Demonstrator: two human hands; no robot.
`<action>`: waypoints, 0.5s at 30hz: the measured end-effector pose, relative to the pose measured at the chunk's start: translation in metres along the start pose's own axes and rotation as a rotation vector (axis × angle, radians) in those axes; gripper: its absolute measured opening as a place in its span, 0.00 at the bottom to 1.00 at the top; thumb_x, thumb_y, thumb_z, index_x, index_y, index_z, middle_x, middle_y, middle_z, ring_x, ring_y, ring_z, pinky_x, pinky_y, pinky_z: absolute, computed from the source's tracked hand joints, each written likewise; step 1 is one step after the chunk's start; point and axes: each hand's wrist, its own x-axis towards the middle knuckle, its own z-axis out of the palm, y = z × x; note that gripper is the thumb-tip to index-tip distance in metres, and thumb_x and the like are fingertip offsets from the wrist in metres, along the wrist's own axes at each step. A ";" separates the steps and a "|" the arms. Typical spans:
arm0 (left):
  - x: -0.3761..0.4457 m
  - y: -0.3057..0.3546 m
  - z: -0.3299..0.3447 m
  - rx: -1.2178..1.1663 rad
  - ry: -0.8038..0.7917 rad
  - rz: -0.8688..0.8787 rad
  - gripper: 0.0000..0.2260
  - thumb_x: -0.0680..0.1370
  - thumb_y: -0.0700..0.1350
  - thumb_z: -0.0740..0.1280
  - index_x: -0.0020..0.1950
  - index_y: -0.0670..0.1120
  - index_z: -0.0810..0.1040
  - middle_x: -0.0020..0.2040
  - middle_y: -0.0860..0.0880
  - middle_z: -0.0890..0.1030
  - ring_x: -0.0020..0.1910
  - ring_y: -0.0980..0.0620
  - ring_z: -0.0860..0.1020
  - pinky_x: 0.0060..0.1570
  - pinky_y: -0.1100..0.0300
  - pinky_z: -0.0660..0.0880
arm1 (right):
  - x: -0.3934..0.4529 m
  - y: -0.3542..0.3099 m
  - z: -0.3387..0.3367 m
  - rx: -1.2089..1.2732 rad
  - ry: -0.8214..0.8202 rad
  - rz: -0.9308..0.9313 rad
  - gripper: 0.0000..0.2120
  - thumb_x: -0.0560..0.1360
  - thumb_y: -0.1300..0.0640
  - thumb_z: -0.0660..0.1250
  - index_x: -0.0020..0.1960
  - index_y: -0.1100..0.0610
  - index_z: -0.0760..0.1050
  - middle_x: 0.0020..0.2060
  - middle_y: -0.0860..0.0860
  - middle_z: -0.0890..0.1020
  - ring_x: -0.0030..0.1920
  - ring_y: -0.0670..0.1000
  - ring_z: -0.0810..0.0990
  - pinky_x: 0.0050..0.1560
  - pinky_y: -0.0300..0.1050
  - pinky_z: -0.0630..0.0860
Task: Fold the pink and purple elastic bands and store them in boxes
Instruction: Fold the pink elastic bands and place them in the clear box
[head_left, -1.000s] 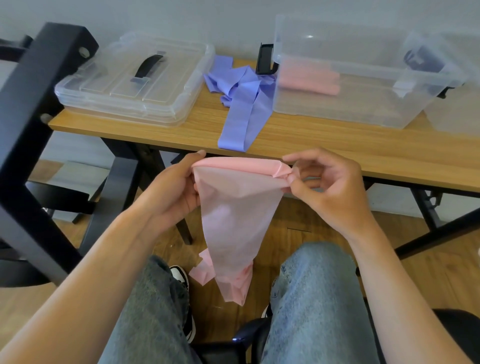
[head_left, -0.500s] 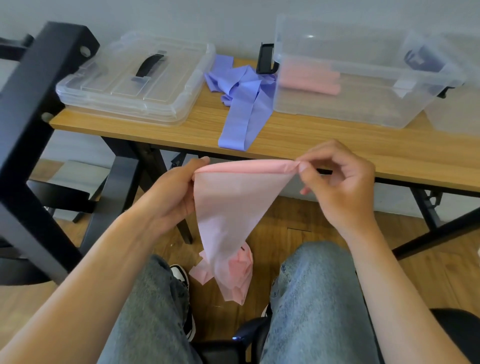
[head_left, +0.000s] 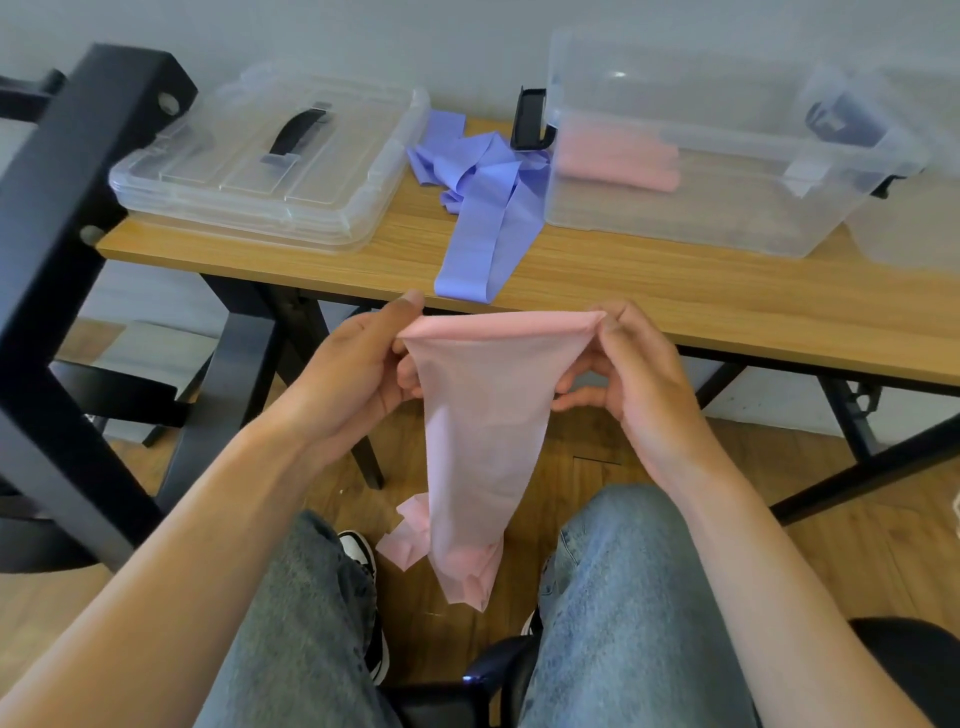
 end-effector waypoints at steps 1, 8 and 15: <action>0.001 0.001 0.000 0.003 0.015 0.019 0.27 0.86 0.50 0.57 0.27 0.49 0.68 0.25 0.49 0.67 0.28 0.52 0.67 0.33 0.62 0.70 | 0.000 0.000 0.000 0.027 -0.011 0.014 0.12 0.85 0.56 0.56 0.52 0.53 0.79 0.42 0.58 0.79 0.40 0.54 0.81 0.41 0.51 0.83; 0.003 -0.005 -0.005 0.284 0.210 0.124 0.24 0.85 0.55 0.61 0.30 0.49 0.72 0.29 0.48 0.72 0.31 0.52 0.70 0.41 0.56 0.70 | -0.006 -0.007 0.001 -0.065 -0.079 -0.017 0.08 0.82 0.64 0.66 0.60 0.59 0.80 0.52 0.55 0.85 0.49 0.59 0.87 0.53 0.51 0.84; 0.003 -0.013 -0.002 0.353 0.260 0.151 0.22 0.86 0.56 0.57 0.51 0.43 0.83 0.45 0.51 0.86 0.49 0.54 0.84 0.63 0.52 0.78 | -0.007 -0.014 0.006 -0.252 -0.010 -0.158 0.06 0.79 0.64 0.72 0.51 0.55 0.84 0.38 0.54 0.85 0.37 0.51 0.84 0.38 0.42 0.81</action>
